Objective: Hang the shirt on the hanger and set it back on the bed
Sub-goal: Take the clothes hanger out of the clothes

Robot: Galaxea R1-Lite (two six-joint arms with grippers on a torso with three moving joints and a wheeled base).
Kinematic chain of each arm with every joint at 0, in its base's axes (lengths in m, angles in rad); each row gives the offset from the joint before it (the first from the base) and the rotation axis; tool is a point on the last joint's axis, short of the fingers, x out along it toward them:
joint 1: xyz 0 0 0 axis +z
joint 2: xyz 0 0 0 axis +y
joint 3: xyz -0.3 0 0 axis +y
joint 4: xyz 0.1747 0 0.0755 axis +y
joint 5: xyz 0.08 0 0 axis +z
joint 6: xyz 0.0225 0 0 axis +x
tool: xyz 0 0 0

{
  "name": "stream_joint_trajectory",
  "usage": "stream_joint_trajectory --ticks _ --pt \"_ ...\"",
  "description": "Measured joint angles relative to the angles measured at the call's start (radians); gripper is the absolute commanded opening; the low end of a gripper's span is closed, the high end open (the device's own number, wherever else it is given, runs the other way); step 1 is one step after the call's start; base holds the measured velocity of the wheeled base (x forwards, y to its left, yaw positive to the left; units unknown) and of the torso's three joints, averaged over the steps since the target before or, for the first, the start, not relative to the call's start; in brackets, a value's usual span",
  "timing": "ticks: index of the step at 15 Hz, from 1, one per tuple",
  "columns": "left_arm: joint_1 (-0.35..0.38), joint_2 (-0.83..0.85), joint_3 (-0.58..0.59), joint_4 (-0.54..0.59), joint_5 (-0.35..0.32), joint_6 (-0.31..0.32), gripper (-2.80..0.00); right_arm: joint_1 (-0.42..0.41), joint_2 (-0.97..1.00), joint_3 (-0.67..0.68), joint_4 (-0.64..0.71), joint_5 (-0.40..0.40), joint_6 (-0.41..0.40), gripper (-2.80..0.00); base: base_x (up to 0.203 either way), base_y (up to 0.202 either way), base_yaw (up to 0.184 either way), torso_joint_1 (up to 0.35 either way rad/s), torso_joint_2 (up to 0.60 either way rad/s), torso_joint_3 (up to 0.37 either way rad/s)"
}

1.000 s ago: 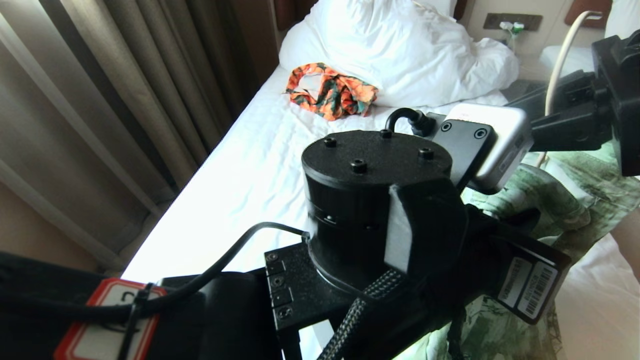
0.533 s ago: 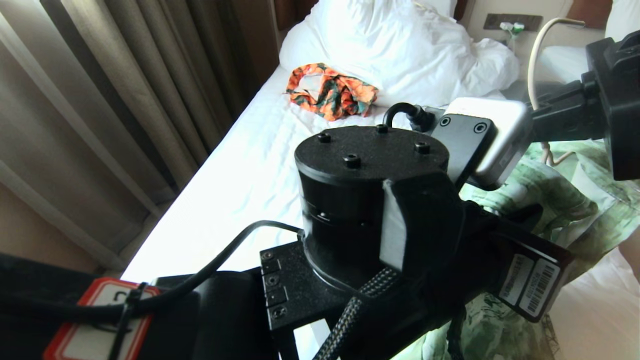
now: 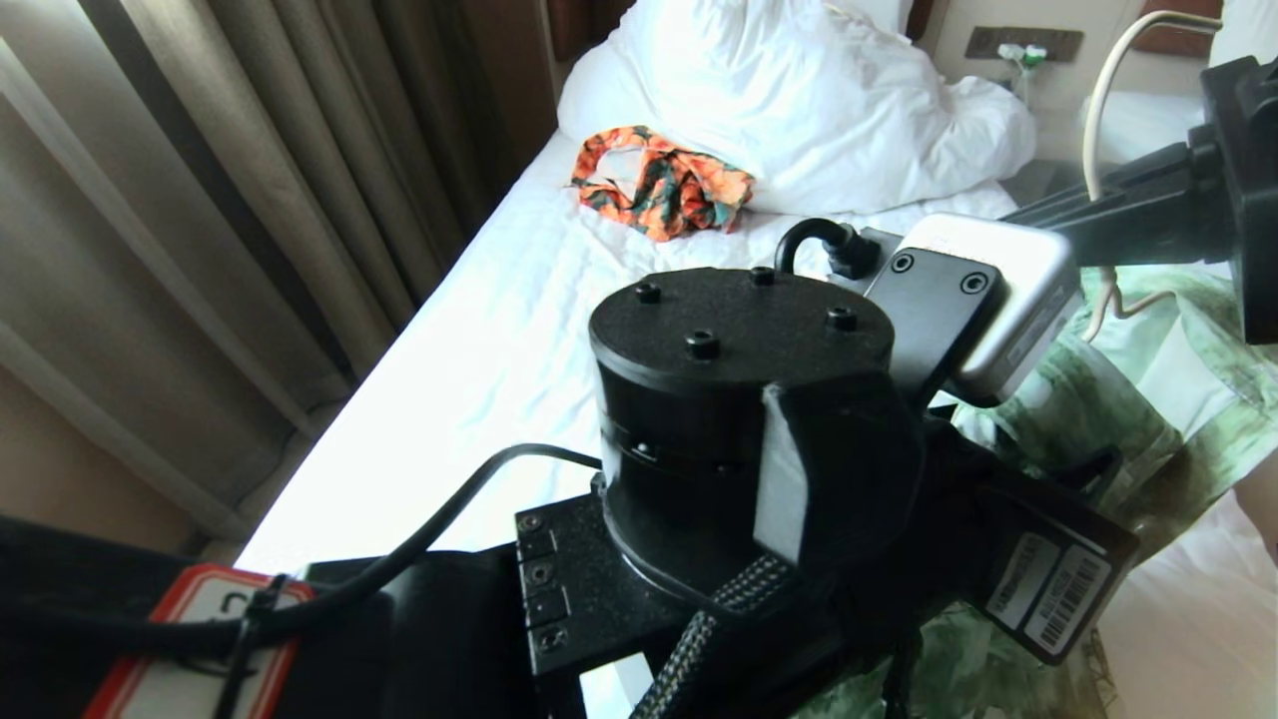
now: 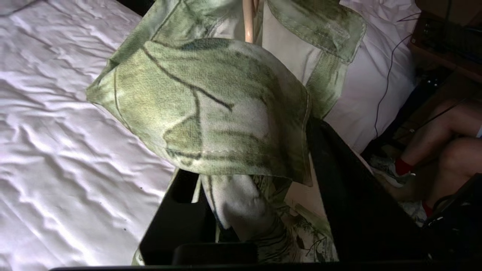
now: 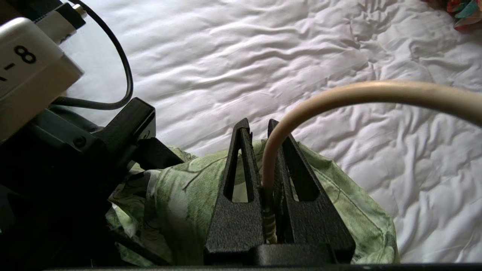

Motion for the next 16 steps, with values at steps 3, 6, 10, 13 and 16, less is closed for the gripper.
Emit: stream_joint_trajectory --ticks 3,6,10,13,16 --pt "0.001 -0.023 0.024 0.0 0.001 0.002 0.0 0.0 0.0 0.0 0.0 0.0 0.001 -2.8 0.0 0.0 0.0 0.0 0.0 0.0" --pt "0.015 -0.065 0.071 -0.003 0.002 0.002 0.0 -0.006 -0.002 0.0 0.0 -0.001 0.001 -2.8 0.0 0.0 0.0 0.0 0.0 0.0" --pt "0.036 -0.151 0.145 -0.001 0.011 0.003 0.0 -0.042 -0.002 -0.003 0.0 0.0 0.0 -2.8 0.0 0.0 0.0 0.0 0.0 0.0" --pt "0.068 -0.205 0.185 -0.001 0.021 0.004 0.0 -0.047 -0.003 -0.001 0.0 -0.001 0.0 -2.8 0.0 0.0 0.0 0.0 0.0 0.0" --pt "0.104 -0.246 0.193 -0.002 0.037 0.004 0.0 -0.051 -0.005 -0.002 0.0 -0.002 0.0 -2.8 0.0 0.0 0.0 0.0 0.0 0.0"
